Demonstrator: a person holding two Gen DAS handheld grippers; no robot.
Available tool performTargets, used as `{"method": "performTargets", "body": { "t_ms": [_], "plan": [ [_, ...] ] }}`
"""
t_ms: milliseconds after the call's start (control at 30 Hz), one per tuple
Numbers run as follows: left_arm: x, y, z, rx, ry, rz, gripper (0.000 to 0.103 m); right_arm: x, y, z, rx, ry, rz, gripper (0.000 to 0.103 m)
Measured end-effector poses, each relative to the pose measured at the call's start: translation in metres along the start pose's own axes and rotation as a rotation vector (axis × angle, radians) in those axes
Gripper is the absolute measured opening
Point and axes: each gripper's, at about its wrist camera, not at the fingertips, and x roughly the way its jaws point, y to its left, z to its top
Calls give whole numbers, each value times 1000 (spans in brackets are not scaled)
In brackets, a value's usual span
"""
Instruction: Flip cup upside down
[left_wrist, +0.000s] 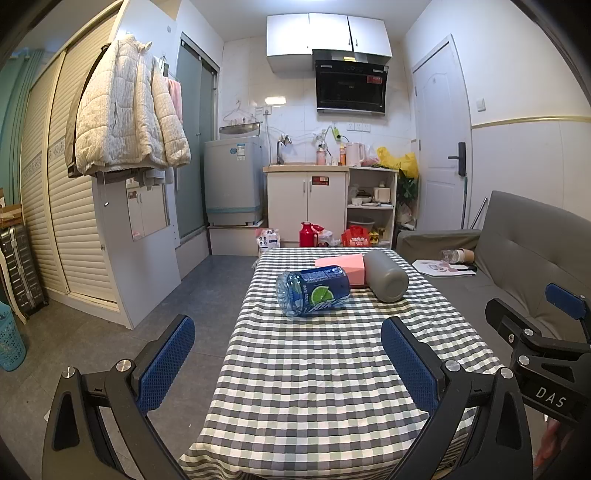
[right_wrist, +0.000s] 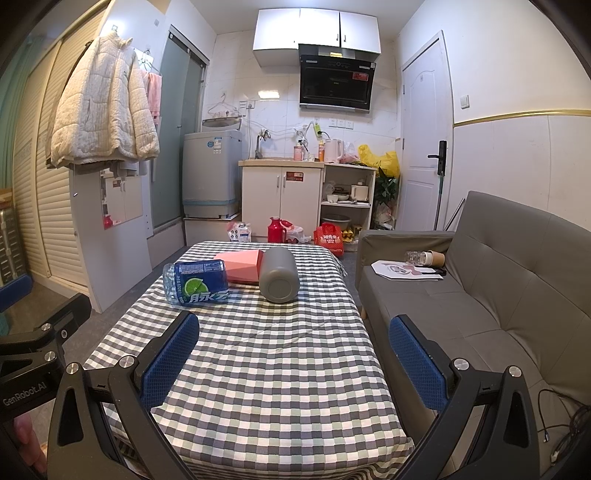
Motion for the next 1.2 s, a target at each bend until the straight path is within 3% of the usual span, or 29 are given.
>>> {"method": "performTargets", "body": {
  "t_ms": [1200],
  "plan": [
    [2, 4, -1, -12, 16, 6, 103, 0, 0, 0, -1, 4, -1, 103]
  ]
}}
